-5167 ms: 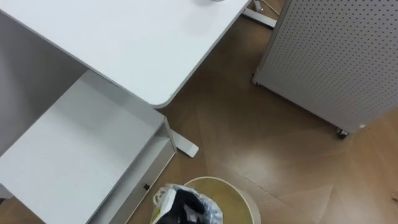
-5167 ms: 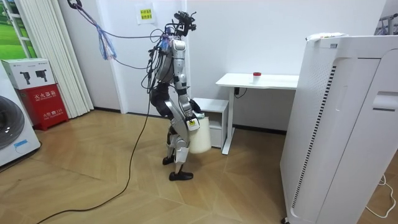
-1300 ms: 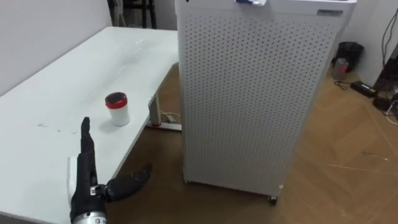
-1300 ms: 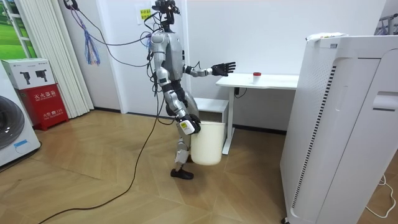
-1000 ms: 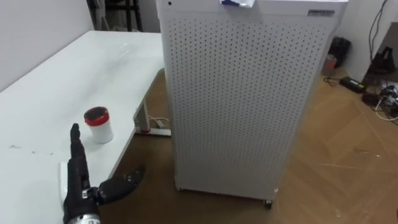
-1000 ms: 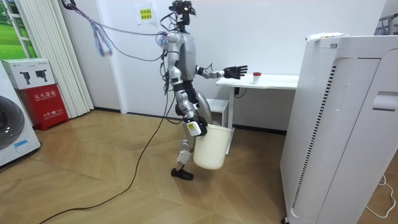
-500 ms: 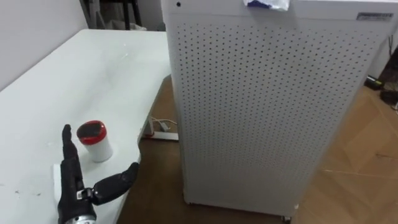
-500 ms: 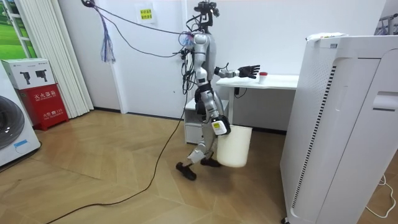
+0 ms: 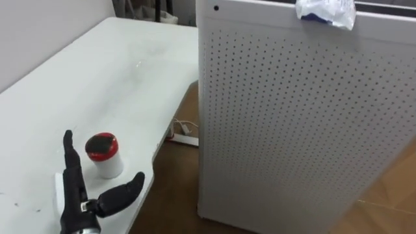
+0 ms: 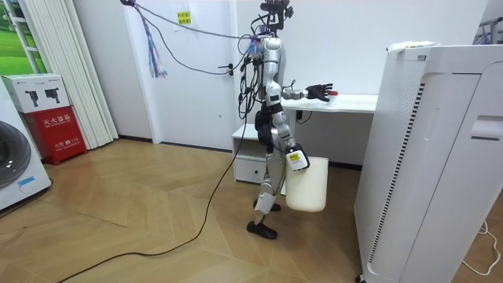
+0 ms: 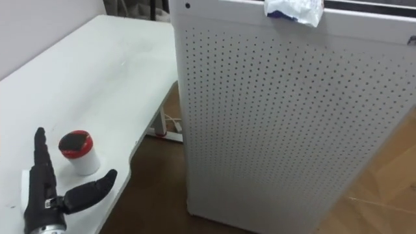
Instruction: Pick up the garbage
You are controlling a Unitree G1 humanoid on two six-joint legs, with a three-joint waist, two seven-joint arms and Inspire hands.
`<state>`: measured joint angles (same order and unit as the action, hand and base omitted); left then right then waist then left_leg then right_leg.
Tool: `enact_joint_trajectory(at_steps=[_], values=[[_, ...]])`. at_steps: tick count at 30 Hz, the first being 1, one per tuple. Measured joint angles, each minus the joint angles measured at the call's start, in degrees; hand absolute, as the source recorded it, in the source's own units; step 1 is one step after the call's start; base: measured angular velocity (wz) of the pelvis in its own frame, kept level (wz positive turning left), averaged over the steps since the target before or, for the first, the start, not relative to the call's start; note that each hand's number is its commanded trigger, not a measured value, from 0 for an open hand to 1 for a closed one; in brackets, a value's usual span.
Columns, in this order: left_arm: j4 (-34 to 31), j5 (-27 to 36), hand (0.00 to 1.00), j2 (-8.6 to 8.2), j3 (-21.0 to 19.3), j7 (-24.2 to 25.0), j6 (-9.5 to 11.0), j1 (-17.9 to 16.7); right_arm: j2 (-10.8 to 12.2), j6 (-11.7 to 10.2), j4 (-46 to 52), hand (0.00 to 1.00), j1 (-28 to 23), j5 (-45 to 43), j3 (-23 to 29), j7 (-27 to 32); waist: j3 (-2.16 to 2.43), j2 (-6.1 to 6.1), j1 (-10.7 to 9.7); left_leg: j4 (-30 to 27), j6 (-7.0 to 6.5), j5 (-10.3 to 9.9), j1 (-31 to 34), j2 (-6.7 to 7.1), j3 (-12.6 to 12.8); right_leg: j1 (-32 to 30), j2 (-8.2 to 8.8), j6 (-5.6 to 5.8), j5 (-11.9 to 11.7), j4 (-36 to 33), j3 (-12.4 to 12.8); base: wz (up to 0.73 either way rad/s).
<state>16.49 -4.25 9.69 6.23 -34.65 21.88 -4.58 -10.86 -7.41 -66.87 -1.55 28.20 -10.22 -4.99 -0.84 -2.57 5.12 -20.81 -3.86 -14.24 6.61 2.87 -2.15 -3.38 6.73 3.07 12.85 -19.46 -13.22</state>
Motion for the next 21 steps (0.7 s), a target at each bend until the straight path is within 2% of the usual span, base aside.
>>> enact_joint_trajectory(at_steps=[2, 4, 9, 15, 21], values=[[0.0, 0.0, 0.0, 0.0, 0.1, 0.0, 0.0, -0.4, 0.0, 0.0, 0.0, 1.0, 0.0, -0.7, -0.9, -0.3, 0.04, -0.41, 0.0, 0.8, 0.05, 0.0, -0.9, 0.0, -0.4, 1.0, -0.1, 0.0, 0.0, 1.0, -0.3, 0.04], [0.0, 0.0, 0.0, 0.0, 0.4, 0.0, 0.0, -0.4, 0.1, 0.0, 0.0, 1.0, 0.1, -1.2, -1.1, -1.0, 0.3, -1.09, -0.1, 1.1, 0.07, 0.0, -1.6, 0.01, -0.7, 1.9, -0.17, 0.03, 0.0, 2.1, -0.7, 0.06], [0.0, 0.1, 0.0, 0.09, 0.9, -0.1, 0.0, -0.5, 0.3, 0.0, 0.0, 1.0, 0.3, -1.7, -1.2, -1.4, -0.01, -2.07, -0.3, 1.9, 0.07, 0.0, -3.2, -0.05, -1.5, 4.8, -0.75, 0.2, -0.8, 5.1, -1.1, 0.1], [0.6, 0.4, 0.0, 0.26, 2.3, -0.7, 0.0, -0.6, 0.2, 0.0, 0.5, 1.0, 0.4, -1.8, -1.6, -2.2, -0.05, -2.07, -0.4, 2.1, 0.12, 0.1, -3.4, -0.01, -2.0, 5.5, -0.92, 0.24, -0.9, 5.9, -0.9, 0.04], [1.1, 7.9, 0.0, 0.13, 1.1, -1.1, -0.2, -0.7, 0.3, 0.0, 0.5, 1.0, -0.2, -1.8, -1.5, -2.8, -0.15, -1.89, -0.9, 2.7, 0.23, 0.1, -4.5, -0.11, -1.7, 6.2, -0.98, 0.17, -1.0, 6.1, -0.9, -0.03]])
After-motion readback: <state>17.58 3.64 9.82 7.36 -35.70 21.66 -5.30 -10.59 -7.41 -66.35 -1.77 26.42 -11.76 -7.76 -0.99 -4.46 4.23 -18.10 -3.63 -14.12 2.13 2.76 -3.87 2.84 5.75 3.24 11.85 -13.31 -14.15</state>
